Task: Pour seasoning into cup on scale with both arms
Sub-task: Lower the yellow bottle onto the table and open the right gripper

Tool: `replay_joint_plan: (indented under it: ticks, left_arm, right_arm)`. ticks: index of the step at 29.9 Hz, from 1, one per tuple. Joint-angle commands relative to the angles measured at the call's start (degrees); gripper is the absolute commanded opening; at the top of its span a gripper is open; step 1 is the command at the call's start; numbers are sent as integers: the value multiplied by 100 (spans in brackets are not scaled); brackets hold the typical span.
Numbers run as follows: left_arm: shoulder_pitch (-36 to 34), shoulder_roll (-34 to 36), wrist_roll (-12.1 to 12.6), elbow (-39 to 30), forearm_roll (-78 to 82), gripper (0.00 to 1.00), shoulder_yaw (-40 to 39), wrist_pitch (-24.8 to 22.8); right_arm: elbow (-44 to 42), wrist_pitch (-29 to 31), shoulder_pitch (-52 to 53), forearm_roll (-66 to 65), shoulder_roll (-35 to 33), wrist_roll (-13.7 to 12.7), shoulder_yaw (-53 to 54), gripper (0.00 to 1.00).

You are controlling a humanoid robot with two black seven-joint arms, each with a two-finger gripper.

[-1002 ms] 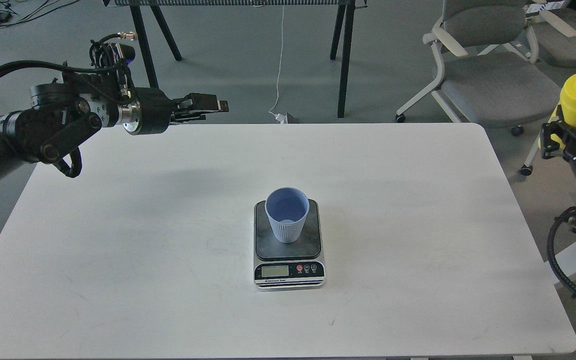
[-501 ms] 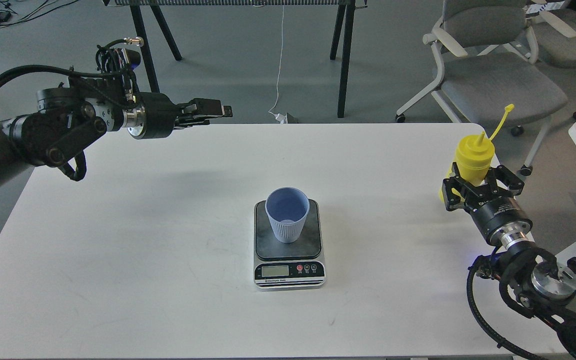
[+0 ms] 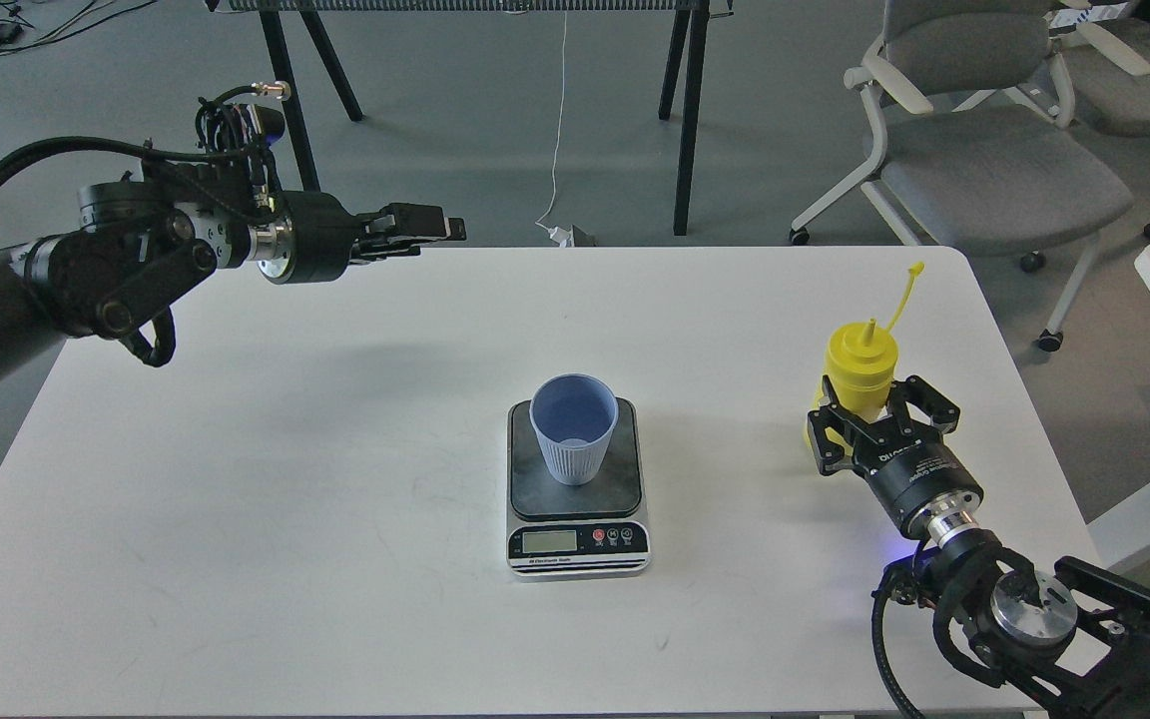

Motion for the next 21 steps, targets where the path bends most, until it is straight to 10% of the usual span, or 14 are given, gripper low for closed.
replay_joint_plan:
  ticks: [1,21]
  left_arm:
    - [17,0,0,1,-1,74,0,0]
    - [26,8,0,10,17,74,0,0]
  right_arm:
    - [-7,-1,-55,-121,32,-2,-3,11]
    - [-34,-1,-160,-271,23,-2,67,49]
